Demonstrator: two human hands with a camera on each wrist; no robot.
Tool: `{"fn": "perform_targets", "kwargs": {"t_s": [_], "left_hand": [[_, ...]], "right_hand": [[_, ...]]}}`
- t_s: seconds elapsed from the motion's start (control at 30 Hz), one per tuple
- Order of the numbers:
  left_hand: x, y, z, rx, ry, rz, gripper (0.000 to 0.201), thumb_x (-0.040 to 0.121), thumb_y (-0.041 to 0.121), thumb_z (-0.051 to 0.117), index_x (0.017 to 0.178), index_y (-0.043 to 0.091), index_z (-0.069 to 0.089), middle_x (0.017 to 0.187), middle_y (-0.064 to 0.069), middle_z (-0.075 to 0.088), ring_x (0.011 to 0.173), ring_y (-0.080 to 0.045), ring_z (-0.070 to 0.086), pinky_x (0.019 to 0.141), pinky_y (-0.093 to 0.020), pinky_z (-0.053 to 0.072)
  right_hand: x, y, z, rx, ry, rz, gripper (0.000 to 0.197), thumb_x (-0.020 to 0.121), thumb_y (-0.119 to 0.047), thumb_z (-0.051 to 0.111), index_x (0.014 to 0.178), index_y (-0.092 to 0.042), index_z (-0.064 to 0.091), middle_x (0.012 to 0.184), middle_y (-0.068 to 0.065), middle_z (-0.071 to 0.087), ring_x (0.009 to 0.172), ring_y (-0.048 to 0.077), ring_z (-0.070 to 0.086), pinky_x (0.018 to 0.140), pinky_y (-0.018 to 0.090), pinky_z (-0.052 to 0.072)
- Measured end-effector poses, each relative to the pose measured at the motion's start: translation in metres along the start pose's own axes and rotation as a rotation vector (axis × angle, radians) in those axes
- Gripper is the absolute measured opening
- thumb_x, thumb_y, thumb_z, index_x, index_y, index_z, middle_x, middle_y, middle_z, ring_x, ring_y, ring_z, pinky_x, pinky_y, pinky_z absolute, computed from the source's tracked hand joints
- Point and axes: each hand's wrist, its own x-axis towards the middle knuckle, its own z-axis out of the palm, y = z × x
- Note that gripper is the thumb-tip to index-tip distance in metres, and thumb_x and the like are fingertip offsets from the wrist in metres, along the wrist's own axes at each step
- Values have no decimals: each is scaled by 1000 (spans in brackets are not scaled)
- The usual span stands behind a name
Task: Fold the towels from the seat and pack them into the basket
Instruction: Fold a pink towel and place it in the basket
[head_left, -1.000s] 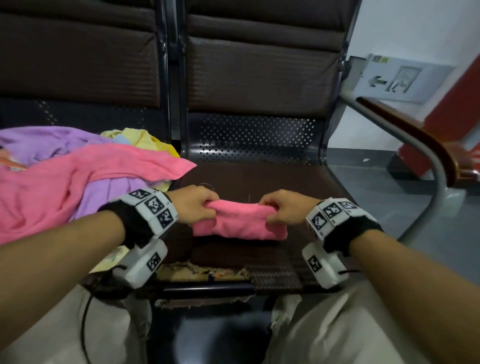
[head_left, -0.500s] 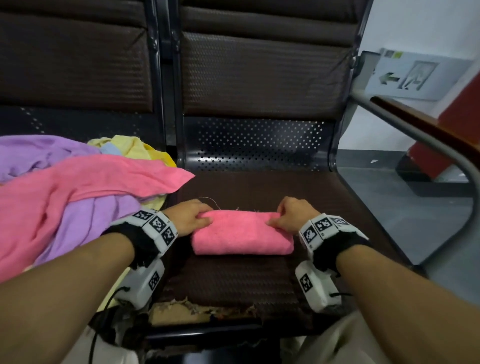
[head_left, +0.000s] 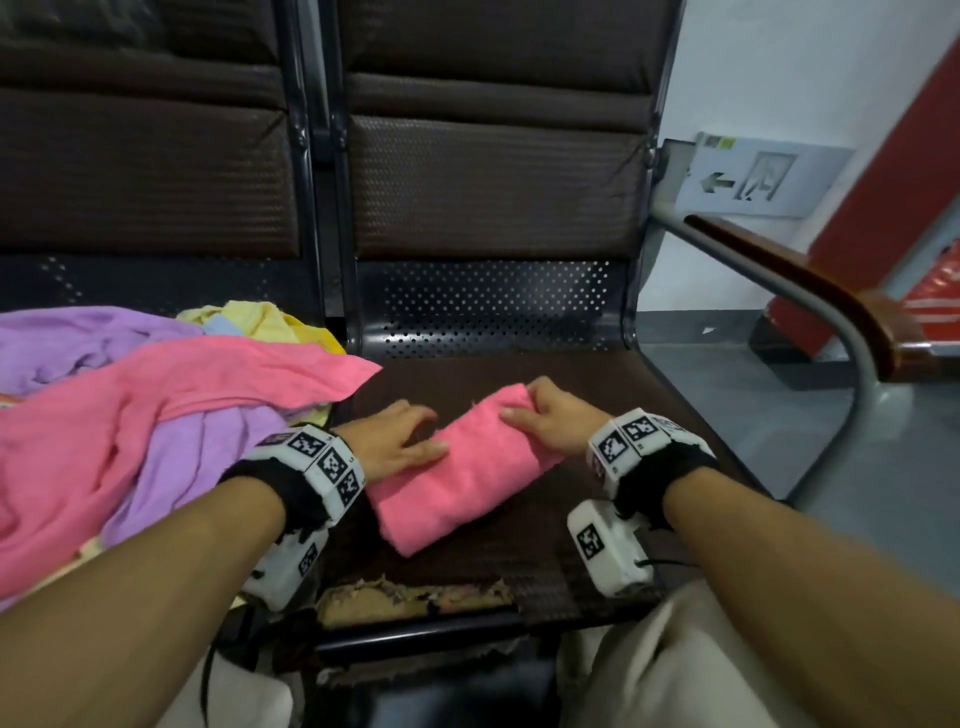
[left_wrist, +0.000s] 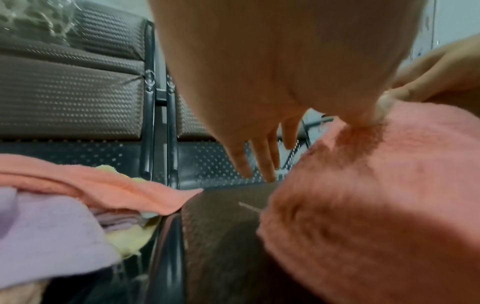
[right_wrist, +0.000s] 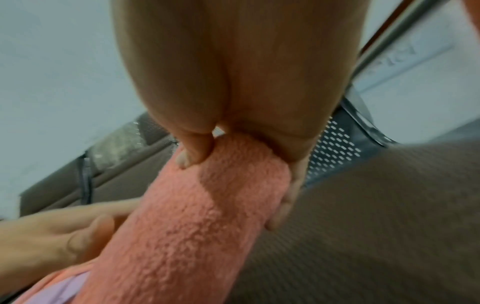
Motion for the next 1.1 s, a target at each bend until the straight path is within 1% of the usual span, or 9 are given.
{"fn": "perform_targets", "kwargs": {"t_s": [0.1,0.17,0.33,0.47,0.53,0.7,0.87,1.0,1.1], "left_hand": [[-14,15,-16,-350,122,95,104,74,50,69,151,18,7,154,-2,24,137,-12,31,110,-23,28],[-24,32,-26,-484,148,154,119,61,53,75,151,23,3,149,9,27,135,-5,29,106,-18,26],[-52,75,-43,-574,204,198,66,59,35,86,115,30,52,107,18,62,102,-6,61,80,-20,54],[-68,113,-58,-620,247,235,60,67,27,83,118,25,51,115,3,57,101,-10,60,85,-29,54],[-71,138,-67,-617,222,263,58,73,21,78,124,17,49,114,-3,60,100,-15,63,85,-31,55],[-53,215,-75,-202,235,273,26,85,20,57,108,11,52,100,-8,63,92,-27,61,81,-36,49],[-22,312,-38,-66,172,395,37,84,28,63,117,22,49,104,-2,63,93,-20,62,83,-33,49],[8,380,32,-37,13,529,29,87,25,62,115,17,58,107,-4,65,98,-20,60,87,-31,46],[26,420,103,-19,-111,526,18,91,16,52,100,4,61,99,-14,63,90,-22,56,78,-30,40]], "right_hand": [[-25,-25,-18,51,75,-213,30,88,-36,62,104,-20,42,87,-6,55,83,14,53,70,29,42],[-46,-42,-31,78,103,-325,29,86,-28,67,104,-19,46,85,-6,57,80,12,54,74,32,46],[-99,-69,-80,191,253,-452,27,83,-17,70,98,-22,49,88,-7,61,85,11,61,78,30,51],[-132,-61,-123,294,380,-510,25,82,-11,70,94,-23,52,87,-9,63,75,-8,61,68,14,48],[-147,-47,-141,348,436,-517,24,82,-12,70,96,-23,54,90,-9,64,78,-7,62,70,14,49],[-187,29,-172,512,634,-430,20,80,-17,73,96,-21,60,95,1,68,89,11,66,81,24,53],[-242,148,-171,615,894,-211,11,82,-22,72,90,-19,65,80,-7,67,69,-7,61,66,12,48],[-298,243,-155,439,903,42,12,90,-27,63,97,-19,67,86,-6,69,71,-8,58,73,18,45],[-339,306,-136,299,812,245,29,93,-30,57,102,-5,68,98,12,71,87,14,63,83,31,48]]}}
